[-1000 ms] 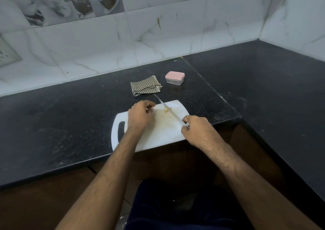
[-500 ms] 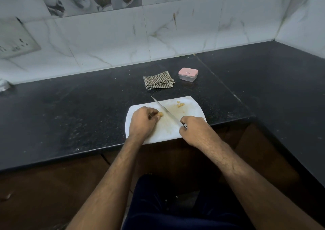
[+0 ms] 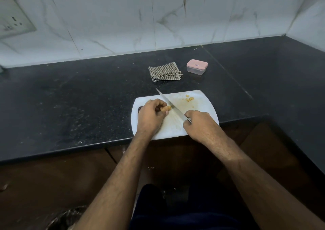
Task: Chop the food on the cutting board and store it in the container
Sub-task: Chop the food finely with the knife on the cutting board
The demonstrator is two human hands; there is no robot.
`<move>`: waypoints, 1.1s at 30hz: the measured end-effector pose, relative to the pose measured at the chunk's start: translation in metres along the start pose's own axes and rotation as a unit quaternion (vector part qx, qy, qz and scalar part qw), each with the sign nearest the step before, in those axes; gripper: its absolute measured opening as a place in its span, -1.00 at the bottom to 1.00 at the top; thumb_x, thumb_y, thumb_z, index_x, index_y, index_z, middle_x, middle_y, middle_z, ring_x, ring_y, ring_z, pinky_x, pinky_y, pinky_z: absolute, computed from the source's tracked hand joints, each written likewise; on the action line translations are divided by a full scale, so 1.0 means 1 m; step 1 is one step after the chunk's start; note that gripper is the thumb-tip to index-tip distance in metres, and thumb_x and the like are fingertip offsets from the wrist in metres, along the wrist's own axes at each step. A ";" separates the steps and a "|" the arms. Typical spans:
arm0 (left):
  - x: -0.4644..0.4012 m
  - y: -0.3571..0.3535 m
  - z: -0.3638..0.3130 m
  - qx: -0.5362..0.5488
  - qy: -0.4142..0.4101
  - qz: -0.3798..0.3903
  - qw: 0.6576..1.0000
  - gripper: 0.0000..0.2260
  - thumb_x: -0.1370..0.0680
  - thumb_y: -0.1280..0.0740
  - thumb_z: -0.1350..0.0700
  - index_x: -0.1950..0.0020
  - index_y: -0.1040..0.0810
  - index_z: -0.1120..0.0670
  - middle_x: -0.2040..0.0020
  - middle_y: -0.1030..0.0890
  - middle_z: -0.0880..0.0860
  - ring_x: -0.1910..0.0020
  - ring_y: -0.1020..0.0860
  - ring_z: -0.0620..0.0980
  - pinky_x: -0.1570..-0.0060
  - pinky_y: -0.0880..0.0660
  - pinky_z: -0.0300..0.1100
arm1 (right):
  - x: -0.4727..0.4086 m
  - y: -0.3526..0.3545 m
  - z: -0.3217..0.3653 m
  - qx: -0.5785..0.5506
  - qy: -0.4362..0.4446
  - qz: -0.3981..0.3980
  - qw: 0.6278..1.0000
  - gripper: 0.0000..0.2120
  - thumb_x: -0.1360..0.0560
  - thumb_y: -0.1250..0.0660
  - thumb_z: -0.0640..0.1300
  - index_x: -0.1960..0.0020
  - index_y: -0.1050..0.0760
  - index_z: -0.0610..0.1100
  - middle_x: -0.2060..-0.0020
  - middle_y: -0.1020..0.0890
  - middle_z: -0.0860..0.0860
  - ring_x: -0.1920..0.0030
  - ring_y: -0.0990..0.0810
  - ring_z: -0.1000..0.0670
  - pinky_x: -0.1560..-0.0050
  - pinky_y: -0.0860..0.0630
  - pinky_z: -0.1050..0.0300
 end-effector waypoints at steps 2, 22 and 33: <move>-0.001 -0.002 0.003 -0.008 -0.009 -0.001 1.000 -0.87 -0.49 -0.54 0.08 0.02 -0.66 -0.09 0.06 -0.64 -0.11 0.05 -0.60 -0.12 -0.09 -0.60 -0.03 | -0.003 -0.001 0.002 0.006 0.003 -0.001 1.000 -0.76 -0.64 -0.18 -0.09 -0.23 -0.53 -0.08 0.14 -0.55 0.00 0.13 -0.56 -0.01 0.19 -0.51 0.11; 0.011 -0.002 -0.012 -0.094 -0.020 -0.024 0.995 -0.78 -0.52 -0.52 0.06 -0.15 -0.66 -0.01 0.03 -0.69 -0.09 0.01 -0.63 -0.10 -0.17 -0.58 0.04 | 0.003 -0.004 -0.010 0.020 0.027 -0.017 0.999 -0.76 -0.65 -0.17 -0.06 -0.23 -0.52 -0.09 0.06 -0.54 -0.02 0.05 -0.55 -0.02 0.15 -0.51 0.09; 0.007 -0.001 -0.004 -0.063 -0.018 -0.038 0.997 -0.85 -0.49 -0.55 0.04 0.06 -0.59 -0.08 0.17 -0.66 -0.11 0.11 -0.62 -0.09 -0.06 -0.59 0.04 | -0.010 -0.009 -0.011 0.037 0.024 -0.016 0.999 -0.74 -0.61 -0.14 -0.16 -0.24 -0.51 -0.10 0.06 -0.50 -0.02 0.00 -0.54 -0.06 0.12 -0.49 0.07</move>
Point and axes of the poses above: each hand's wrist, its own x-axis away from the middle knuckle, its own y-axis out of the back of the hand, z = x × y, the point moved 1 cm from there along -x, towards the middle knuckle
